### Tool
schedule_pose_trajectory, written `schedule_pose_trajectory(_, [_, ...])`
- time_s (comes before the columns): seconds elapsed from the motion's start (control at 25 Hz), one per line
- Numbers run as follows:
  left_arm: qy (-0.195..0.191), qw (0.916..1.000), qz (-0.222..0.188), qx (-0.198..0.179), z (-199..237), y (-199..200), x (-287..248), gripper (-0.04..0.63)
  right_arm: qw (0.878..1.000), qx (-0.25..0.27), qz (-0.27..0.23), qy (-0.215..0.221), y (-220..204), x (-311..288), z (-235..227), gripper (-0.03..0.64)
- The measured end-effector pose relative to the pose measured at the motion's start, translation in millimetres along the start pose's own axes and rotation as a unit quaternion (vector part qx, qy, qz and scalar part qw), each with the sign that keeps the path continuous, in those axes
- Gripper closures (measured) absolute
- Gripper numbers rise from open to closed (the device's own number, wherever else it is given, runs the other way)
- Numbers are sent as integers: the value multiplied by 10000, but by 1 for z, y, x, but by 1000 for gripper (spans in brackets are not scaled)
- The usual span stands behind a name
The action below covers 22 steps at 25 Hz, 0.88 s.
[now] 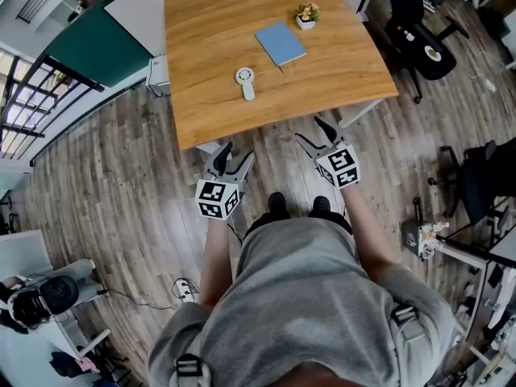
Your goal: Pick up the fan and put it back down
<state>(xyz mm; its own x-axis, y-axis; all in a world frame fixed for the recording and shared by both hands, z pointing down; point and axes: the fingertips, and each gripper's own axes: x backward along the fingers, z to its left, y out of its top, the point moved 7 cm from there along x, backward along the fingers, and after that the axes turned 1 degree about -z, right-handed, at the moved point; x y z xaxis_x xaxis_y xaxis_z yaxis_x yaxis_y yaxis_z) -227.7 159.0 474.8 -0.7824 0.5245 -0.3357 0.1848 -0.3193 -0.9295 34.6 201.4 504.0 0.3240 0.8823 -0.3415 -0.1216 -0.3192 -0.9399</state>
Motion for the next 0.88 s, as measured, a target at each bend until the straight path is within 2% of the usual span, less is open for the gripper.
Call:
schedule_pose_trajectory(0.6, [-210, 9997, 87, -123, 30, -3, 6, 319, 9993, -141, 11, -336, -5, -12, 19, 293])
schedule_pose_trajectory(0.88, [-146, 9998, 71, -119, 32, -3, 1, 318, 9994, -92, 46, -342, -7, -12, 12, 293])
